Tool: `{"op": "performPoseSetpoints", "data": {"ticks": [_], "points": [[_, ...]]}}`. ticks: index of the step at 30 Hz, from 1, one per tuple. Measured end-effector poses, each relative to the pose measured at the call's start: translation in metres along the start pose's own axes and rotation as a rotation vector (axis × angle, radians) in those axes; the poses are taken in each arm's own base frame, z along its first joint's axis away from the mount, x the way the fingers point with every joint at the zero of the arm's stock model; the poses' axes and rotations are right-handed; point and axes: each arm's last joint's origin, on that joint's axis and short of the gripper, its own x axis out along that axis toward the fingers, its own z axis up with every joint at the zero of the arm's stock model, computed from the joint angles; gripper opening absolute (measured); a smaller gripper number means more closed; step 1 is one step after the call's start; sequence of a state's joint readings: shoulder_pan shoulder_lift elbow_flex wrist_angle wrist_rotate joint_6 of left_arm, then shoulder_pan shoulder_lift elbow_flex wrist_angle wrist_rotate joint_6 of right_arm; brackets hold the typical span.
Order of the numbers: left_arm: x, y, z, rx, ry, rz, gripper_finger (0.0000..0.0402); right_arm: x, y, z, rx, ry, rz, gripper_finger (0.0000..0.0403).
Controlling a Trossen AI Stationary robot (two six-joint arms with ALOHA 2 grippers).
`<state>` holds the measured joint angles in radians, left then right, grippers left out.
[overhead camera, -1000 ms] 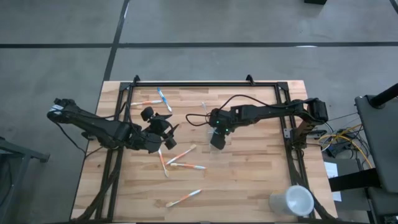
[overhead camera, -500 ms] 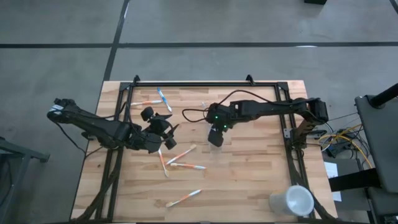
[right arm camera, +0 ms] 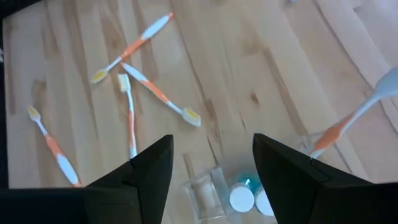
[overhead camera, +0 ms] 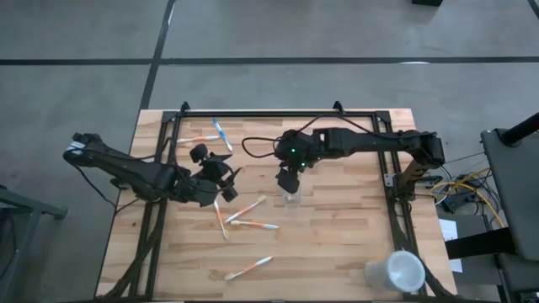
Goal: Pick & Place toothbrushing station
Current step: Put the orange toothbrush into the transparent organizer
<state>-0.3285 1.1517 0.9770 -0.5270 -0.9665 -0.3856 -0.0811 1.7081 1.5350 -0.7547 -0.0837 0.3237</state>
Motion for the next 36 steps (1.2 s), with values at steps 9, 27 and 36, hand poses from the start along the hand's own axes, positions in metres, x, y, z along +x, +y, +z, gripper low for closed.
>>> {"op": "performPoseSetpoints", "data": {"ticks": [9,27,36], "points": [[-0.008,0.012,0.004,-0.008,-0.014,-0.005,0.0239,-0.008,0.006,0.007,0.009,-0.016,0.064,0.0215],[-0.016,0.023,0.008,-0.034,-0.042,0.013,0.0239,-0.025,0.048,0.034,-0.130,-0.372,0.239,0.0214],[-0.016,0.023,0.007,-0.035,-0.042,0.013,0.0239,-0.061,0.057,0.039,-0.212,-0.567,0.178,0.0214]]}}
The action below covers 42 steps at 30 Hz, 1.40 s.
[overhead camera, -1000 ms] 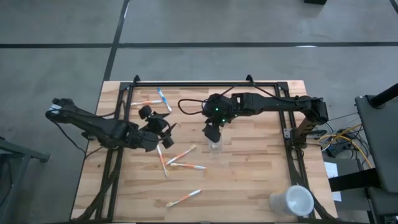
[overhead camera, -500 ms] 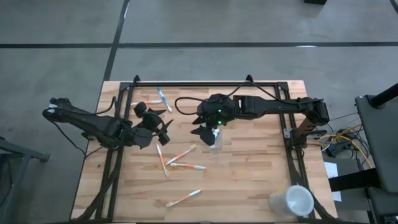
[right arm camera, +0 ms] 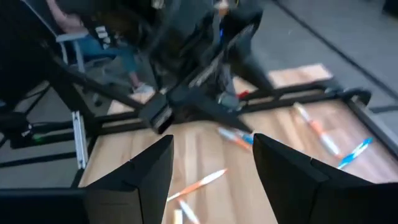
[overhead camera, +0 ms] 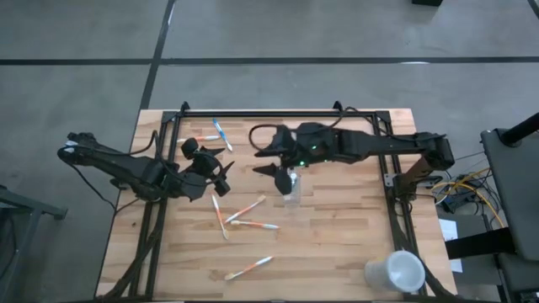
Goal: Pick & Place toothbrushing station
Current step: Put the orange toothbrush into the transparent organizer
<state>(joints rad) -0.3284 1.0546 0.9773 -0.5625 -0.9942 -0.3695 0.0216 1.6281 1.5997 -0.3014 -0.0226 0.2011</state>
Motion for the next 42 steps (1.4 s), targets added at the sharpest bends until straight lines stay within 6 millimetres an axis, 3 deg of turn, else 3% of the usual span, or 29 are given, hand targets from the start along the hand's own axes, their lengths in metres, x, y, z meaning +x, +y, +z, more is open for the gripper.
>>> {"op": "performPoseSetpoints", "data": {"ticks": [6,11,17,21,29,36,42], "points": [[0.000,0.000,0.000,0.000,0.000,0.000,0.0239,-0.026,0.008,0.013,-0.058,-0.110,0.033,0.0214],[0.000,0.000,-0.001,-0.004,0.002,0.001,0.0239,-0.049,0.012,0.015,-0.091,-0.321,0.016,0.0214],[0.000,0.000,-0.001,0.004,0.009,0.000,0.0239,-0.079,0.000,-0.023,-0.036,-0.378,-0.095,0.0214],[0.000,0.000,-0.002,0.026,0.012,-0.005,0.0239,-0.110,-0.005,-0.045,-0.040,-0.509,-0.090,0.0214],[0.000,0.002,-0.005,0.095,0.036,-0.002,0.0239,-0.157,-0.021,-0.109,0.040,-0.552,-0.155,0.0214],[0.001,0.002,-0.014,0.153,0.101,-0.052,0.0239,-0.176,-0.031,-0.151,0.082,-0.651,-0.145,0.0214],[0.003,0.000,-0.021,0.132,0.125,-0.074,0.0239,-0.180,-0.039,-0.181,0.119,-0.644,-0.188,0.0215]]}}
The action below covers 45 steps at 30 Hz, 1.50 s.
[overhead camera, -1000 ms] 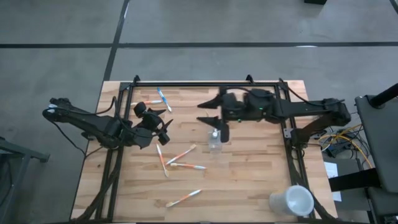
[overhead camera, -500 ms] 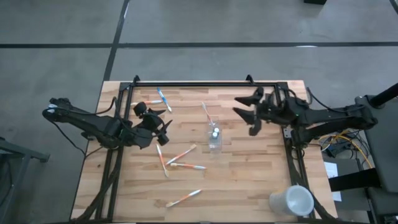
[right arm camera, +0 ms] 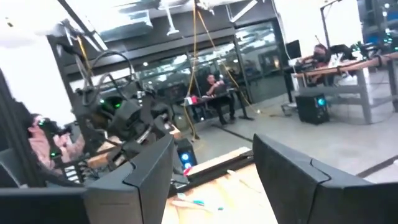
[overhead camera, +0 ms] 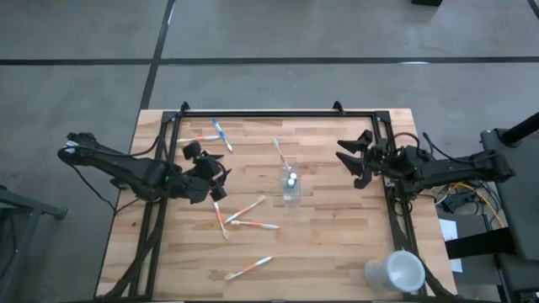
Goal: Pick & Place toothbrushing station
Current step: Put the orange toothbrush into the transparent organizer
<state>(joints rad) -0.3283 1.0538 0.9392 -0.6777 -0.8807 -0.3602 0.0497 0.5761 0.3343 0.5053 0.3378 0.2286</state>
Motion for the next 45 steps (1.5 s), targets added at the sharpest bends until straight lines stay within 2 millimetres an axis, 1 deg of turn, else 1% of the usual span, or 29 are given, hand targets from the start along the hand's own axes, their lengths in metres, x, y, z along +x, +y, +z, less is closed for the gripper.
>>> {"op": "performPoseSetpoints", "data": {"ticks": [3,6,9,20,24,29,32,35,41,45], "points": [[0.000,-0.002,-0.001,-0.020,0.024,-0.067,0.0239,-0.007,-0.006,-0.008,-0.005,-0.004,-0.045,0.0214],[0.000,-0.003,-0.002,-0.075,0.042,-0.101,0.0239,-0.012,-0.013,-0.022,-0.021,0.016,-0.123,0.0215],[0.000,-0.003,-0.002,-0.106,0.043,-0.099,0.0239,-0.016,-0.018,-0.037,-0.041,0.055,-0.150,0.0215],[0.000,-0.003,-0.001,-0.094,0.036,-0.087,0.0239,-0.036,-0.038,-0.089,-0.111,0.213,-0.186,0.0215],[0.000,-0.003,-0.001,-0.114,0.037,-0.087,0.0239,-0.042,-0.043,-0.103,-0.164,0.335,-0.213,0.0215],[0.000,-0.003,-0.001,-0.131,0.038,-0.086,0.0239,-0.048,-0.048,-0.115,-0.222,0.468,-0.242,0.0215],[0.000,-0.003,-0.001,-0.129,0.038,-0.086,0.0239,-0.050,-0.050,-0.118,-0.241,0.513,-0.253,0.0215],[0.000,-0.003,-0.002,-0.129,0.038,-0.084,0.0239,-0.050,-0.049,-0.118,-0.236,0.509,-0.252,0.0215],[0.001,-0.003,-0.003,-0.126,0.030,-0.052,0.0239,-0.049,-0.049,-0.116,-0.163,0.484,-0.267,0.0215],[0.002,-0.002,-0.003,-0.161,0.024,-0.040,0.0239,-0.049,-0.049,-0.116,-0.139,0.480,-0.270,0.0215]]}}
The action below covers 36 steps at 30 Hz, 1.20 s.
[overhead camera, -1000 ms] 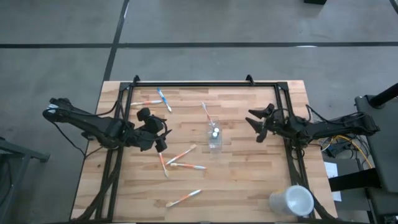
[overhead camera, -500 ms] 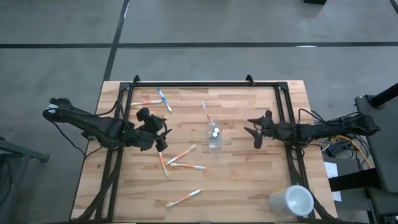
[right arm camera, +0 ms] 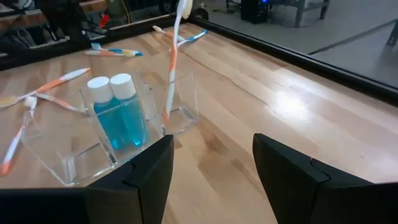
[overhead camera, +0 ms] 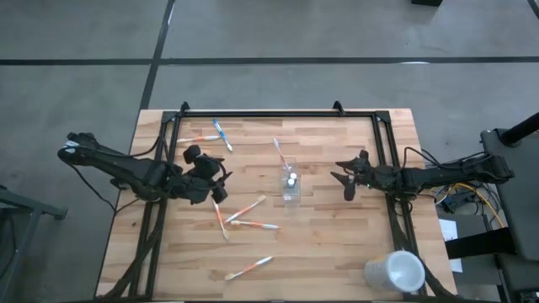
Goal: Pick & Place toothbrushing station
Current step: Put the orange toothbrush into the transparent organizer
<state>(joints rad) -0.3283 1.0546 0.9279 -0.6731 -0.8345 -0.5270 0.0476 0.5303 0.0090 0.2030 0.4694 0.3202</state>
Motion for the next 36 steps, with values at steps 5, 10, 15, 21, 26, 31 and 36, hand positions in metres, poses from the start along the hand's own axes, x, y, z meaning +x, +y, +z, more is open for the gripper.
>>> {"op": "performPoseSetpoints", "data": {"ticks": [5,10,15,21,26,31,36], "points": [[0.000,0.000,0.000,-0.025,-0.004,0.007,0.0239,-0.002,0.000,0.008,0.227,-0.087,-0.027,0.0215],[0.000,0.000,0.000,-0.049,-0.004,0.006,0.0239,-0.006,-0.003,0.013,0.293,-0.164,-0.088,0.0215],[0.000,0.000,0.000,-0.057,-0.004,0.007,0.0239,-0.013,-0.004,0.020,0.262,-0.227,-0.051,0.0215],[0.000,0.001,0.000,-0.055,-0.010,0.017,0.0239,-0.022,-0.007,0.023,0.081,-0.258,-0.031,0.0215],[0.000,0.001,0.000,-0.051,-0.011,0.021,0.0239,-0.027,-0.008,0.022,0.060,-0.248,0.027,0.0215],[0.000,0.001,0.001,-0.036,-0.021,0.038,0.0239,-0.028,-0.008,0.023,0.046,-0.257,0.052,0.0215],[0.000,0.001,0.001,-0.061,-0.026,0.041,0.0239,-0.027,-0.008,0.022,0.026,-0.249,0.043,0.0215]]}}
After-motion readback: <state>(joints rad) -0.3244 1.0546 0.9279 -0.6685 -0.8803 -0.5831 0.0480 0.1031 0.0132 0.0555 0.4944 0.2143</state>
